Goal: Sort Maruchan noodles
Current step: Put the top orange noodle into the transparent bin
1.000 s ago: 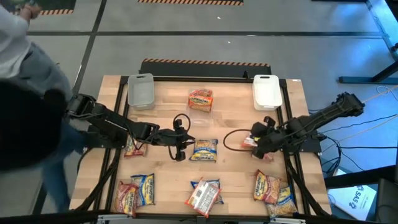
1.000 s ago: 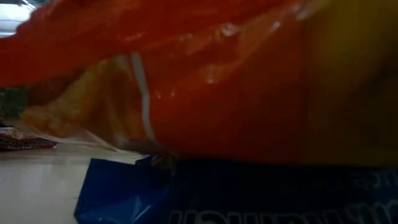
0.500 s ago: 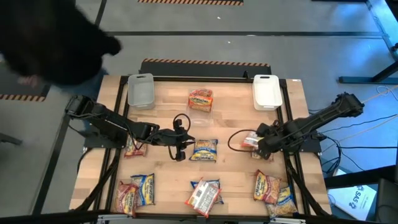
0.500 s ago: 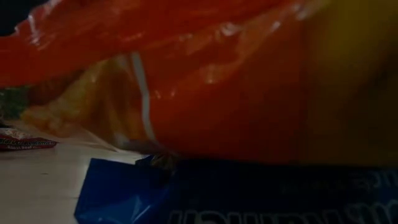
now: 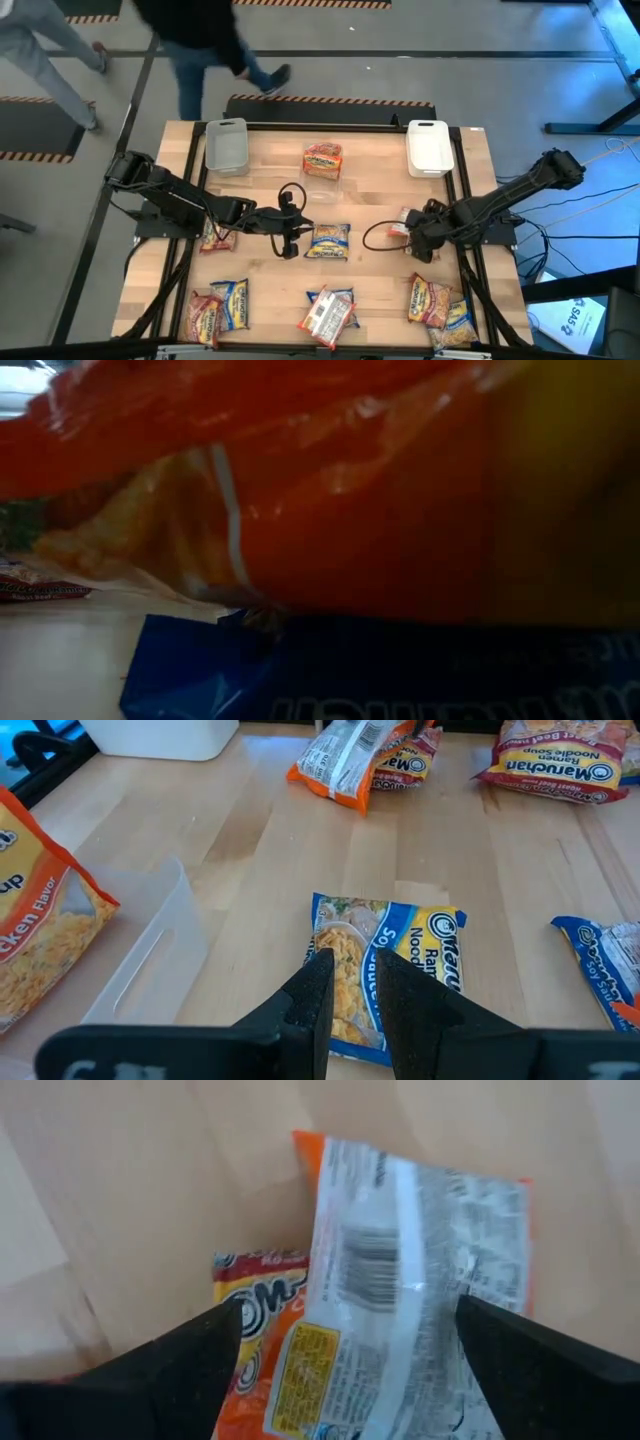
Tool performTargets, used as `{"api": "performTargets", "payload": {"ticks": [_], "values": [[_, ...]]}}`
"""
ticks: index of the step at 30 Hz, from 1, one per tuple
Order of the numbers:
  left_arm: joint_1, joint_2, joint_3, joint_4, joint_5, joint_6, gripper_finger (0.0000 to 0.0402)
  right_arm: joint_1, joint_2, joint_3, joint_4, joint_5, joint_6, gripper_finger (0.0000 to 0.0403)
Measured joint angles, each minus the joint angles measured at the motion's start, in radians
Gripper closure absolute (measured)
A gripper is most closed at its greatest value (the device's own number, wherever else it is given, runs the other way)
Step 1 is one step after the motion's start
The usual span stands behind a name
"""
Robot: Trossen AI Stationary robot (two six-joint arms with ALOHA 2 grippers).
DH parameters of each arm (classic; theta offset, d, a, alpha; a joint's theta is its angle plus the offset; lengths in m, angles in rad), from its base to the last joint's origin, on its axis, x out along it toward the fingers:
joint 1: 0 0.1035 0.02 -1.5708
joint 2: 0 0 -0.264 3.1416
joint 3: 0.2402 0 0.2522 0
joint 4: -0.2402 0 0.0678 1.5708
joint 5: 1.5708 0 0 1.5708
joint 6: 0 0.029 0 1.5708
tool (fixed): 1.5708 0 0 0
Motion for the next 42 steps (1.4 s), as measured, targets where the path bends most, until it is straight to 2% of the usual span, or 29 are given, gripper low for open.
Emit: {"api": "performTargets", "payload": {"ticks": [9, 12, 15, 25, 28, 31, 35, 42], "values": [[0.000, 0.000, 0.000, 0.000, -0.022, -0.003, 0.0331, 0.000, 0.003, -0.118, 0.069, -0.006, 0.043, 0.0050], [0.000, 0.000, 0.000, 0.000, -0.023, 0.000, 0.0331, 0.000, 0.013, -0.129, 0.070, -0.007, 0.059, 0.0067], [0.000, 0.000, 0.000, 0.000, -0.026, 0.000, 0.0331, 0.000, 0.020, -0.126, 0.072, -0.009, 0.060, 0.0110], [0.000, 0.000, 0.000, 0.000, -0.027, 0.003, 0.0331, -0.001, 0.022, -0.057, 0.001, 0.021, -0.009, 0.0309], [0.000, 0.000, 0.000, 0.000, -0.027, 0.003, 0.0331, -0.001, 0.022, -0.020, -0.036, 0.040, -0.028, 0.0354], [0.000, 0.000, 0.000, 0.000, -0.027, 0.003, 0.0331, -0.001, 0.022, 0.026, -0.048, 0.059, -0.057, 0.0382], [0.000, 0.000, 0.000, 0.000, -0.027, 0.003, 0.0331, -0.001, 0.022, 0.083, -0.044, 0.075, -0.088, 0.0389], [0.000, 0.000, 0.000, 0.001, -0.027, 0.003, 0.0331, -0.006, 0.021, 0.170, 0.011, 0.169, -0.120, 0.0386]]}}
